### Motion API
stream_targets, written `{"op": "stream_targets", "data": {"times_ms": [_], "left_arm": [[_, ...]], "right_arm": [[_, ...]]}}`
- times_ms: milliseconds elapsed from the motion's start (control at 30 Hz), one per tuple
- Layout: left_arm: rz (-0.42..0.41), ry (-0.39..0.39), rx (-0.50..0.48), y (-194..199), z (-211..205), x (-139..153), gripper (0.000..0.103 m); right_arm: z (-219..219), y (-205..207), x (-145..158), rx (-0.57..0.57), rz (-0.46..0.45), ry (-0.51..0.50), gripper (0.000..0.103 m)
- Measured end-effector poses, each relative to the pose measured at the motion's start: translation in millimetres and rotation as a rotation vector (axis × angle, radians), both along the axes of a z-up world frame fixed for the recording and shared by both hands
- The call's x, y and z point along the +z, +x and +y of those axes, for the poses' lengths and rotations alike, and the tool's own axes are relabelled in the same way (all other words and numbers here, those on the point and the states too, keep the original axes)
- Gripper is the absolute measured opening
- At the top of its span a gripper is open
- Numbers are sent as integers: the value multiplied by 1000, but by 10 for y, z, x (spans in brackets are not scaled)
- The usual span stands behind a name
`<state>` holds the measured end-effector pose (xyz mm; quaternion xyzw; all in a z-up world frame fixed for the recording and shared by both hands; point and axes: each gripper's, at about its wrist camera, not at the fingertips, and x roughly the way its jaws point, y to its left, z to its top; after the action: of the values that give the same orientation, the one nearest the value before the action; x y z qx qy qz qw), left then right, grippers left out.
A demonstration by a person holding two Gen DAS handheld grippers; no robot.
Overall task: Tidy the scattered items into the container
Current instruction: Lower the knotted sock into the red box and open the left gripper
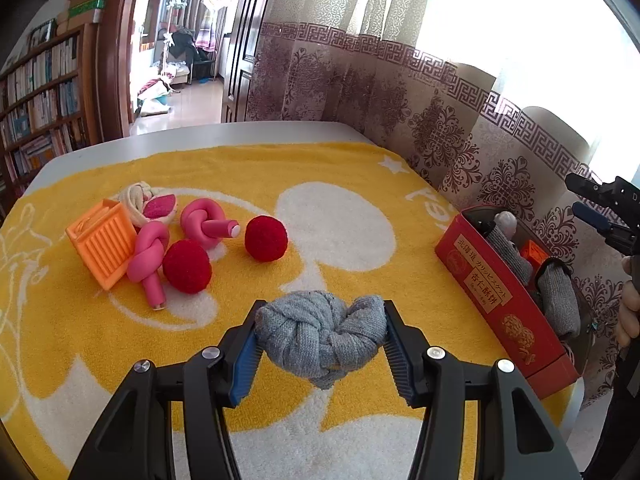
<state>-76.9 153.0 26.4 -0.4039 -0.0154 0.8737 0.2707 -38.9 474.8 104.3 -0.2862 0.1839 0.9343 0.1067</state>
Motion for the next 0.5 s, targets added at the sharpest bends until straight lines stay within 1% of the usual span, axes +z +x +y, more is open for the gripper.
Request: {"op": "stream_targets", "data": {"times_ms": [133,267,400,500], "left_arm": [[23,-2,-83,49,417,179,57],[42,-8,-164,83,878,315,57],[55,-17,-223,110,1261,358,57],[44,-21,-261,103,1533,348,57]], "right_arm": [[20,111,58,25,48,-21,71],[94,220,79,21,91,-33,71],[248,292,50,11,120,-82,72],[310,325,48,-2,134,-79,72]]}}
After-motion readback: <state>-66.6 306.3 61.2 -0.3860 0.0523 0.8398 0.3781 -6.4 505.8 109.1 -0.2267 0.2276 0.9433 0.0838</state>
